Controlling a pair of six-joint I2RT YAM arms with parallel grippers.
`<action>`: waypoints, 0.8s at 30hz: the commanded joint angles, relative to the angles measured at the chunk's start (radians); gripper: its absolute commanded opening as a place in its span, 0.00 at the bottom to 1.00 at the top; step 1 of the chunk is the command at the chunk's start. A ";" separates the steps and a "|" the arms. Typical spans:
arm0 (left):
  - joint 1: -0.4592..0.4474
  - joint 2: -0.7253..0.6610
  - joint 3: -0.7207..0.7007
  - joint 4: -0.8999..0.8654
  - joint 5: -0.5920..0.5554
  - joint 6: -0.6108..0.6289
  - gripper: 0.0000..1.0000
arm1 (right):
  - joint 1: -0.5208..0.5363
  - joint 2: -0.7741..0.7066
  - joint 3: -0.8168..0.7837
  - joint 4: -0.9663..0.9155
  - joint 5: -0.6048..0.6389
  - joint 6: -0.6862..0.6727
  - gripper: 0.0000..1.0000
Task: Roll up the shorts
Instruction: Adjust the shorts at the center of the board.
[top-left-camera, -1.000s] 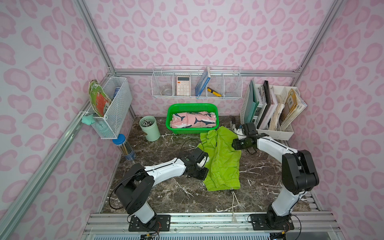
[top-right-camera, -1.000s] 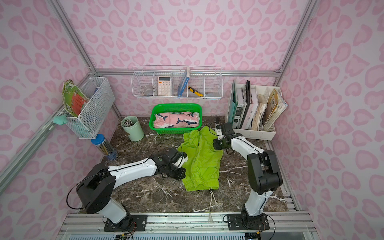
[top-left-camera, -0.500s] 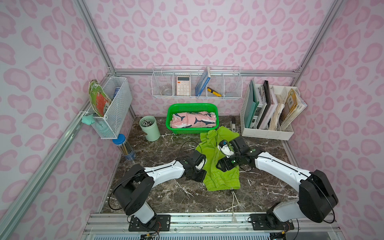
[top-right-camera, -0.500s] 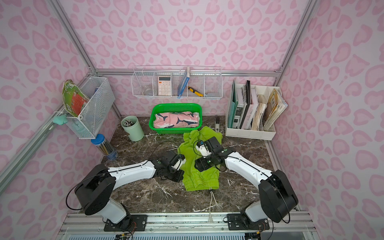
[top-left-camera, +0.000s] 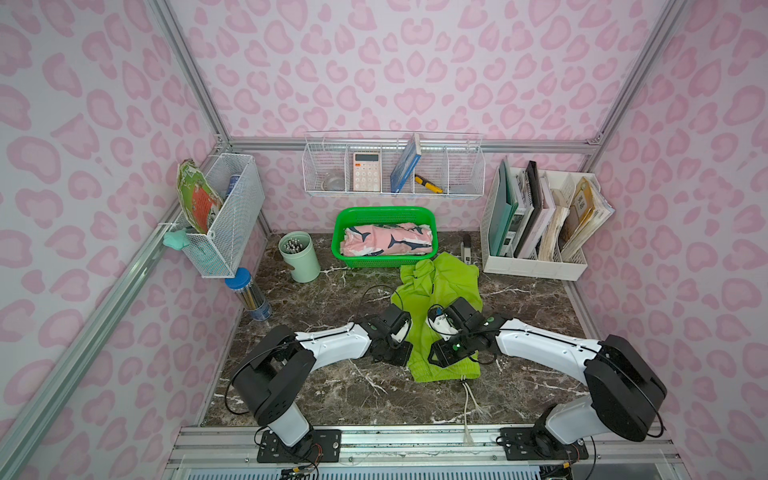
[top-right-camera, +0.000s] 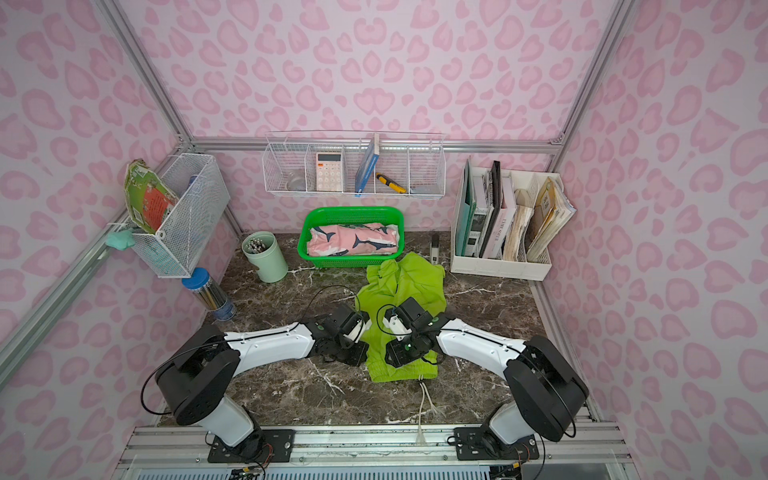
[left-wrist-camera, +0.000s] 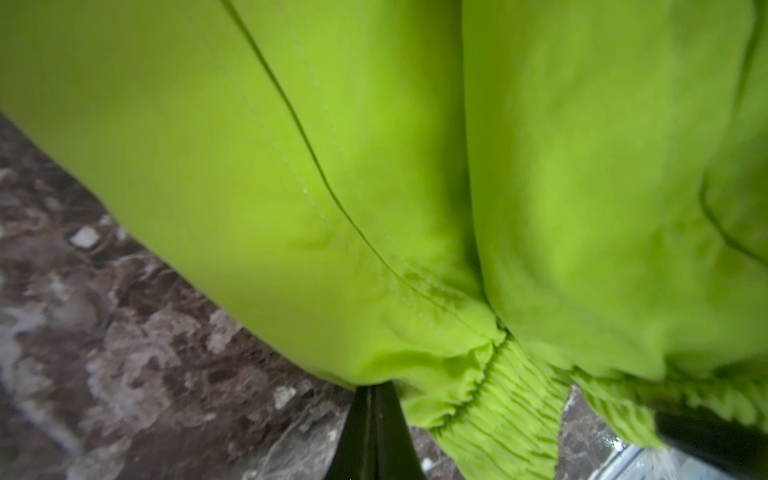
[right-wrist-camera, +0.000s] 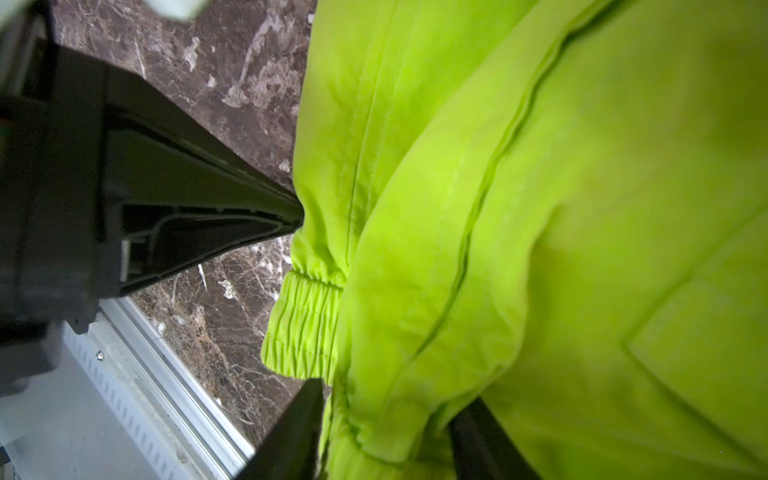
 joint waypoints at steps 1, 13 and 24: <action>0.000 0.018 -0.004 0.010 0.008 0.001 0.00 | 0.002 0.001 0.000 0.050 -0.027 0.030 0.24; 0.000 0.045 -0.014 0.029 0.022 -0.005 0.00 | 0.003 -0.001 0.054 0.155 -0.139 0.064 0.00; 0.002 -0.076 -0.059 -0.009 -0.063 -0.014 0.00 | 0.027 0.102 -0.056 0.347 -0.230 0.166 0.33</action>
